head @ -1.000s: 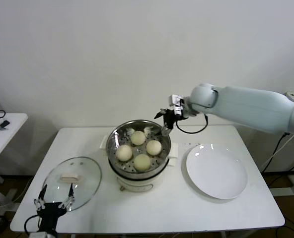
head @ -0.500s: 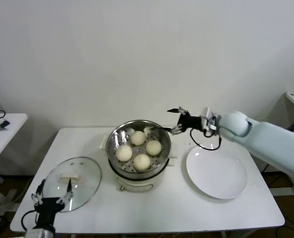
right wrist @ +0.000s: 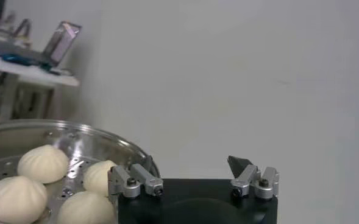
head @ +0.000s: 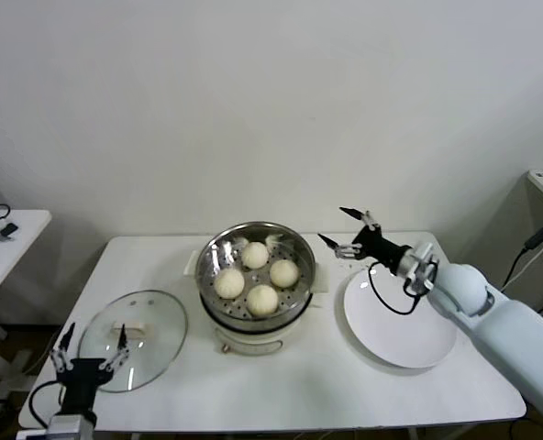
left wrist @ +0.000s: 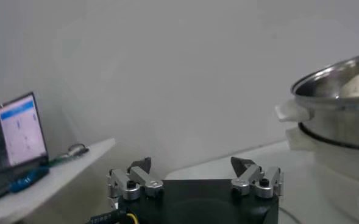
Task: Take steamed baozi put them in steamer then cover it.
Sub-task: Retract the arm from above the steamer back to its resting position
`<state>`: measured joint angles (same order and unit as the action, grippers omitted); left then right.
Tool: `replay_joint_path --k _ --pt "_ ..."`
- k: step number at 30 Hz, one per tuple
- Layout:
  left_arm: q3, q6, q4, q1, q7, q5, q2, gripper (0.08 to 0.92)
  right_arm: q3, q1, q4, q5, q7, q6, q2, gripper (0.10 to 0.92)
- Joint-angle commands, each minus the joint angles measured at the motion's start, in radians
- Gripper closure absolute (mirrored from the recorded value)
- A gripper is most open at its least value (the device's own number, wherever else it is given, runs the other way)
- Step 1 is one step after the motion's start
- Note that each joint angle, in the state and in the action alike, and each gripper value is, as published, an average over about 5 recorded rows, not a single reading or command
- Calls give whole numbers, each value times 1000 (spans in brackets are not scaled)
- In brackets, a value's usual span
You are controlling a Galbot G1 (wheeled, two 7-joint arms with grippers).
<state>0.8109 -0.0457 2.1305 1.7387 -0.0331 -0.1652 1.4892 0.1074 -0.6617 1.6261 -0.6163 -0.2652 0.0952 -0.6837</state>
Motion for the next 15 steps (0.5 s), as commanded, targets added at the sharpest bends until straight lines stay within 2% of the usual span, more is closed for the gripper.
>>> replay_joint_path --k 1,8,15 --pt "23 11 13 3 -13 -646 -6 177 -511 -490 93 82 67 -29 -154 203" --pt "-40 -46 -30 34 0 -1167 -85 177 -576 -577 110 126 78 -47 -242 203" --pt "-123 -66 -178 -44 -68 -1321 -94 177 -592 -645 118 168 84 -57 -302 203"
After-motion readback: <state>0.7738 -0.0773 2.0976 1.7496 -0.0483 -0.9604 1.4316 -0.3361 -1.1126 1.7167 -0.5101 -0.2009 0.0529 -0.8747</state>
